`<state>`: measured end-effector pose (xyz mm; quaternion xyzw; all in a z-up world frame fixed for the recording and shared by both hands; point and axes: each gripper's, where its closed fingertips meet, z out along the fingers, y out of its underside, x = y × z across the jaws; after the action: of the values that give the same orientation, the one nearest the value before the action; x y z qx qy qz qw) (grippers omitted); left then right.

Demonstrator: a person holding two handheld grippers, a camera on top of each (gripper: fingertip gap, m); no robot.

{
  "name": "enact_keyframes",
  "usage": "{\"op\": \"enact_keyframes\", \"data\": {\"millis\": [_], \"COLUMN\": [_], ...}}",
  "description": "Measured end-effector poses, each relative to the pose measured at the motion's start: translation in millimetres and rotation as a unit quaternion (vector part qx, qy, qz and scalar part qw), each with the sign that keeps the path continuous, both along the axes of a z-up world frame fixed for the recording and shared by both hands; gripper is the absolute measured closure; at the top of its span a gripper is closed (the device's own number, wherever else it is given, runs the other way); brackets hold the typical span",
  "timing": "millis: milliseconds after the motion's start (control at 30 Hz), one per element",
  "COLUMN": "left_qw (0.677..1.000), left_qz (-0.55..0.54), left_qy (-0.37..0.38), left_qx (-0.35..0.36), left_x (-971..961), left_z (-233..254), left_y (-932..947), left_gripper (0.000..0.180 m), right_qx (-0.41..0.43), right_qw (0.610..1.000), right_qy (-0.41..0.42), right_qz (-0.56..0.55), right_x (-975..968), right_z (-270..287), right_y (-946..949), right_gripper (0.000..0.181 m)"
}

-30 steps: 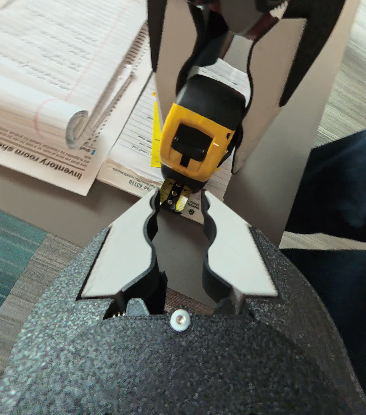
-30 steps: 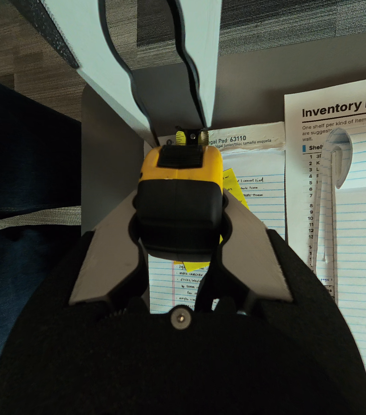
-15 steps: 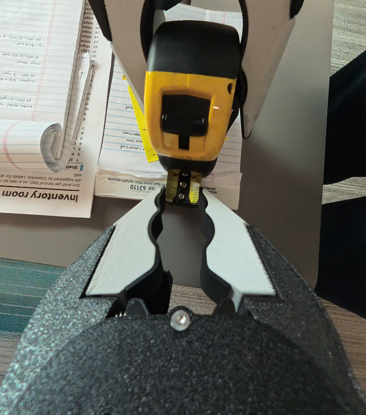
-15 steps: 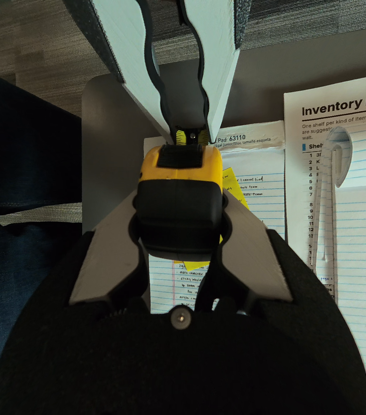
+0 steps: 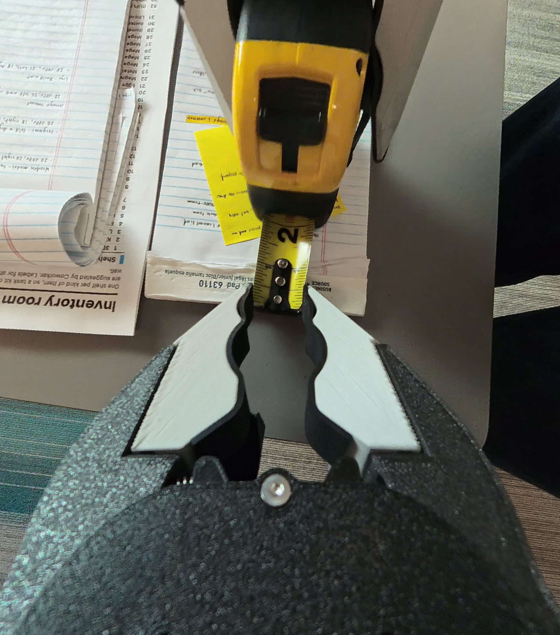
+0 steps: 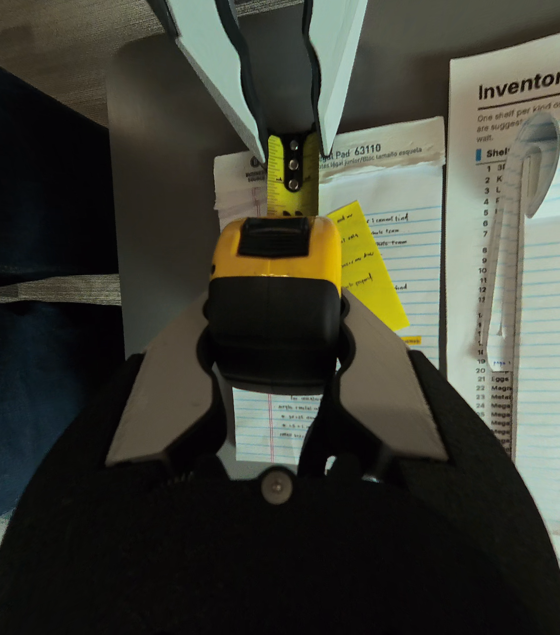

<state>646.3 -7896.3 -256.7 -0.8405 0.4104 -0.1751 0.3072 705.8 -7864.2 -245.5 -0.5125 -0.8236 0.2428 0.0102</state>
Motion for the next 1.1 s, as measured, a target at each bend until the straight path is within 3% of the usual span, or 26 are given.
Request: {"op": "enact_keyframes", "data": {"millis": [1100], "left_qw": [1.000], "left_qz": [0.008], "left_qy": [0.001], "left_qx": [-0.005], "left_x": [0], "left_z": [-1], "left_y": [2], "left_gripper": [0.151], "right_qx": [0.010], "right_qw": [0.999], "right_qy": [-0.031], "right_qz": [0.004], "right_x": [125], "right_z": [-2], "right_y": [85], "right_gripper": [0.114]}}
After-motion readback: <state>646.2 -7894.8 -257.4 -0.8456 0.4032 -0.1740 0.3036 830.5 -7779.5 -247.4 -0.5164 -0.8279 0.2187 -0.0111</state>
